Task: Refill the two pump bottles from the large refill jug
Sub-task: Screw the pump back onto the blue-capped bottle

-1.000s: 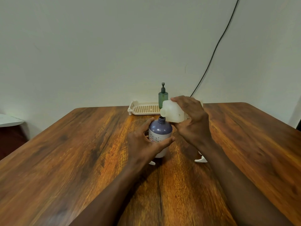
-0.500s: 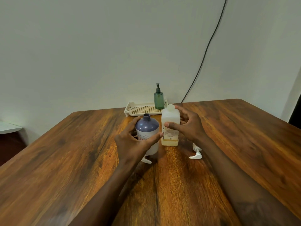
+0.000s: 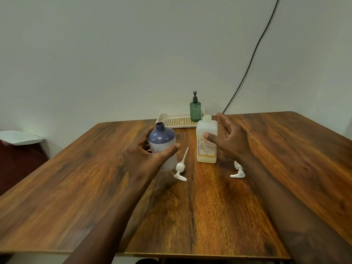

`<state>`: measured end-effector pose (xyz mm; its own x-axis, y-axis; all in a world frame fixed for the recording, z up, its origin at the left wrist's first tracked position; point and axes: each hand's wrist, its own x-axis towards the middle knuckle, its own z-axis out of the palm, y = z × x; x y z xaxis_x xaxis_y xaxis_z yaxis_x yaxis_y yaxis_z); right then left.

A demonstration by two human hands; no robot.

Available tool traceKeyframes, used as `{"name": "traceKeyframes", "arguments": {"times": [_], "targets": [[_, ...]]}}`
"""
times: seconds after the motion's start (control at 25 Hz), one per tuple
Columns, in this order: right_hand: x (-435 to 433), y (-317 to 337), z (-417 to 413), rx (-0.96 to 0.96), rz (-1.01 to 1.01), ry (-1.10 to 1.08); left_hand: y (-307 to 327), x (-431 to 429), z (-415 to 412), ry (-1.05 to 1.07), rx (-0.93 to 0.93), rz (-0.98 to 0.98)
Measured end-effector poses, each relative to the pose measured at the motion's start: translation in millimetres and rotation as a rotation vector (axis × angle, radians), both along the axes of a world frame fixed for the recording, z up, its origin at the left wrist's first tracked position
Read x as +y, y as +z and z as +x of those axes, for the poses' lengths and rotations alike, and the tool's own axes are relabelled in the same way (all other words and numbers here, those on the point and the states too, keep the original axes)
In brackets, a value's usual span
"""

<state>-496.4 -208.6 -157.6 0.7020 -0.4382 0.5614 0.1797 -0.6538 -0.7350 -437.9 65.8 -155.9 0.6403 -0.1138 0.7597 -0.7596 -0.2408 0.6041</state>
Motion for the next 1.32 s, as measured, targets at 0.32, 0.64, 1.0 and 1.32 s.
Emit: {"name": "traceKeyframes", "arguments": {"times": [0.32,0.64,1.0,1.32], "targets": [[71.0,2.3,11.5,0.097,-0.468,0.461,-14.2,44.4,5.0,0.047,0.031,-0.003],[83.7,-12.7,25.8,0.453,-0.611,0.435,-23.1,59.3,2.1,0.066,0.046,0.037],[114.1,72.3,-9.2,-0.451,0.363,0.415,-20.4,52.8,0.0,0.021,0.122,0.064],[116.2,75.7,-15.6,-0.387,0.285,0.451,-12.2,40.6,-8.9,0.029,0.095,0.072]]}}
